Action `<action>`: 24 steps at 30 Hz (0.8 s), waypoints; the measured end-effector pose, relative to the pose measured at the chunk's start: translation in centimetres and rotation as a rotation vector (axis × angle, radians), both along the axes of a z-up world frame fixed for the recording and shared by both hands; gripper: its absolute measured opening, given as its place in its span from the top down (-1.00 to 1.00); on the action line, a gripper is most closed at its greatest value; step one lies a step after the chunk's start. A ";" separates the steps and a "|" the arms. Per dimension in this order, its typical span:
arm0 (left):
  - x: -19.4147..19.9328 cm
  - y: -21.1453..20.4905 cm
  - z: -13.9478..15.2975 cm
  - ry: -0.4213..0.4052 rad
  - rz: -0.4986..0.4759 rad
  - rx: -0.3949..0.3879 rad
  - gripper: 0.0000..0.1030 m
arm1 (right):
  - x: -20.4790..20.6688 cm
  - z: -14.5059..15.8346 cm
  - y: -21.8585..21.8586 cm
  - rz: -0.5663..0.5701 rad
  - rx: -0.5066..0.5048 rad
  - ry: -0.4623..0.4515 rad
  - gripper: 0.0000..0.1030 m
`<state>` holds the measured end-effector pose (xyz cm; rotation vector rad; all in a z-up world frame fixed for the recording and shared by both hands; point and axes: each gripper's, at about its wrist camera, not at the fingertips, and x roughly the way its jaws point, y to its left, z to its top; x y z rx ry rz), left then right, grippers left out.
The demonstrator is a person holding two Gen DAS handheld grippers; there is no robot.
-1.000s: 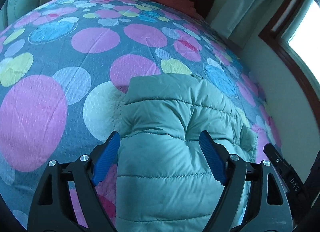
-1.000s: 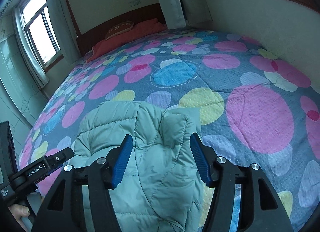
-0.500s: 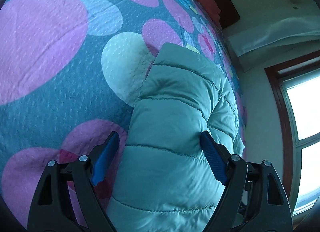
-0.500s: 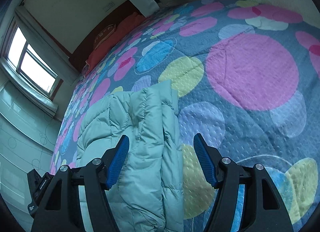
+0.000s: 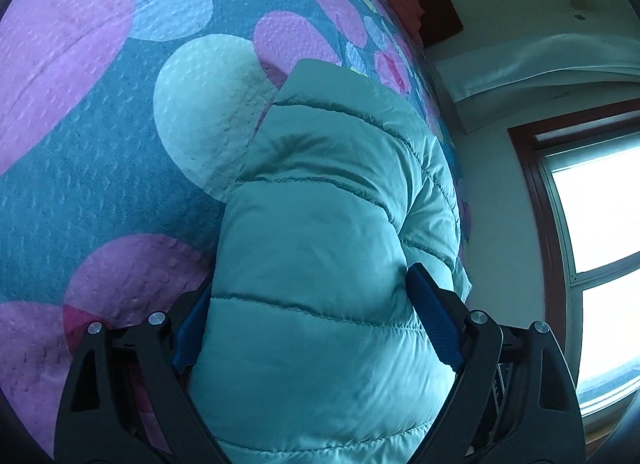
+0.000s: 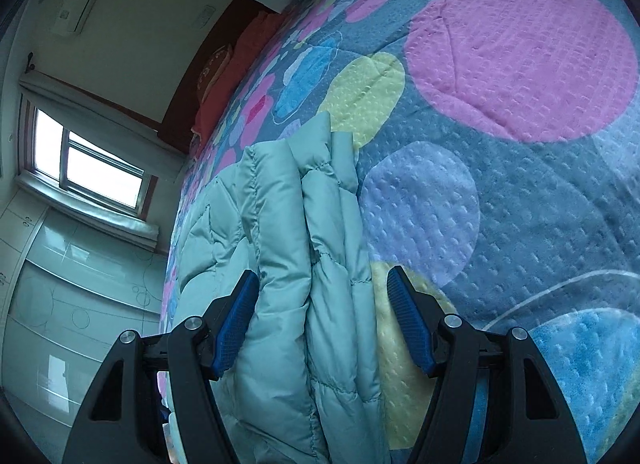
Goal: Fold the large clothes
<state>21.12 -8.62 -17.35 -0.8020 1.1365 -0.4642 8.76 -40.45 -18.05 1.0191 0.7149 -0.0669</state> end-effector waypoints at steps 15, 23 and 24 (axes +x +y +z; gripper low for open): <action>-0.7 0.4 -0.4 -0.022 -0.025 -0.036 -0.16 | 2.0 -1.6 2.9 0.113 0.110 -0.056 0.36; -0.7 1.6 2.4 -0.115 -0.039 -0.026 0.04 | 3.8 -0.4 4.8 0.149 0.123 -0.118 0.47; -0.7 2.0 2.9 -0.131 -0.037 -0.024 0.04 | 4.2 -0.2 5.2 0.157 0.127 -0.122 0.47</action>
